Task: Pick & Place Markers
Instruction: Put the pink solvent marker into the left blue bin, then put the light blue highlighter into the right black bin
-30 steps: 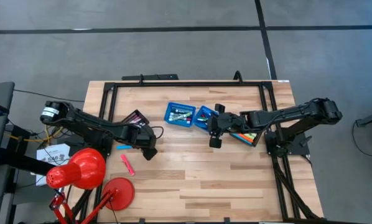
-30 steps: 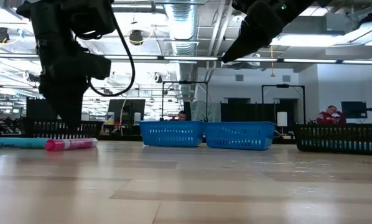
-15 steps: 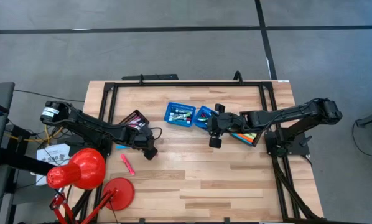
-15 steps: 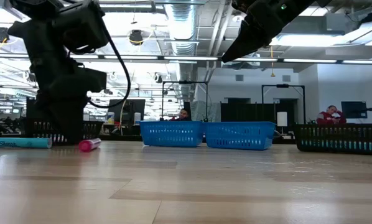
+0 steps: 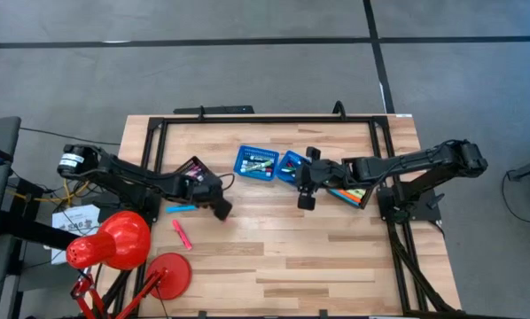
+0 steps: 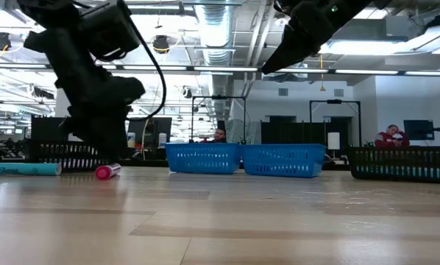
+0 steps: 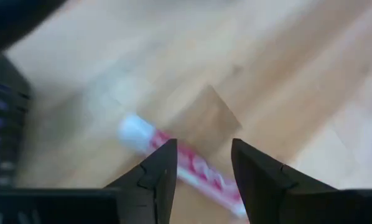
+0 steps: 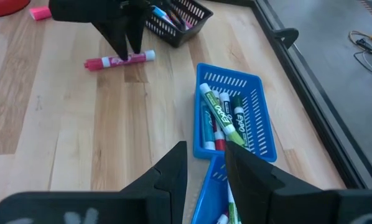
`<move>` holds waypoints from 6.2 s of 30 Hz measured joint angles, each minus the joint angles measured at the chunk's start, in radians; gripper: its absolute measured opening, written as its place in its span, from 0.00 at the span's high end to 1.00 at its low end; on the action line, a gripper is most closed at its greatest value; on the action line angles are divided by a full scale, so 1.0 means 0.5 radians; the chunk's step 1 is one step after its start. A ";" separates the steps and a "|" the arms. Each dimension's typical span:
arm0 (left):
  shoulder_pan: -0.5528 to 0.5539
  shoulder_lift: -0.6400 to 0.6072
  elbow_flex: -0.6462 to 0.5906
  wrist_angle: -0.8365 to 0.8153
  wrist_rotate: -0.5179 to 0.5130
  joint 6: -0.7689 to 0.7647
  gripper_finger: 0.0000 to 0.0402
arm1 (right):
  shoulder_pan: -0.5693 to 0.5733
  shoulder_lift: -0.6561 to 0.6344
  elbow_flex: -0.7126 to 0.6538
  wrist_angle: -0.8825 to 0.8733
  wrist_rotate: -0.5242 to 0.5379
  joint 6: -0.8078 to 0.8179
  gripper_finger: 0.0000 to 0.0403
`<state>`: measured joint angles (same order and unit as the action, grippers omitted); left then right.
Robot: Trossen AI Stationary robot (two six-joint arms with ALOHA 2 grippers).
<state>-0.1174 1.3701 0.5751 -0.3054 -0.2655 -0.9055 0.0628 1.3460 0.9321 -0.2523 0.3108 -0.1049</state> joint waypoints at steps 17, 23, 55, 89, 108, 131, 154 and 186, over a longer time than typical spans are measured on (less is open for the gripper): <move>0.143 -0.008 -0.229 0.144 0.016 -0.109 0.64 | 0.002 0.000 0.000 -0.001 0.001 0.000 0.76; 0.132 -0.026 -0.228 0.159 0.016 0.121 0.78 | 0.002 0.000 0.000 -0.002 0.001 0.000 0.76; -0.146 -0.016 -0.258 0.351 0.212 1.594 0.85 | 0.002 0.000 -0.007 -0.001 0.000 0.014 0.76; 0.707 0.309 -0.079 2.252 0.322 2.116 0.81 | 0.000 0.000 -0.008 0.299 0.003 -0.228 0.76; 0.776 0.867 0.153 2.425 0.301 2.049 0.72 | -0.104 0.000 -0.009 0.356 0.001 -0.313 0.76; 0.735 0.752 0.153 2.418 0.300 2.041 0.67 | -0.133 0.000 -0.009 0.304 0.000 -0.156 0.76; -0.045 -0.447 0.153 -0.063 0.021 1.159 0.70 | -0.127 0.000 -0.009 0.168 -0.001 0.159 0.76; -0.368 -0.529 -0.109 -1.348 0.425 0.514 0.70 | -0.129 0.000 -0.009 0.004 -0.062 0.370 0.76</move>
<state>-0.3016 1.1057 0.5207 -0.9796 -0.0528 -0.6487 -0.0017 1.3460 0.9276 -0.2504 0.2798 0.0803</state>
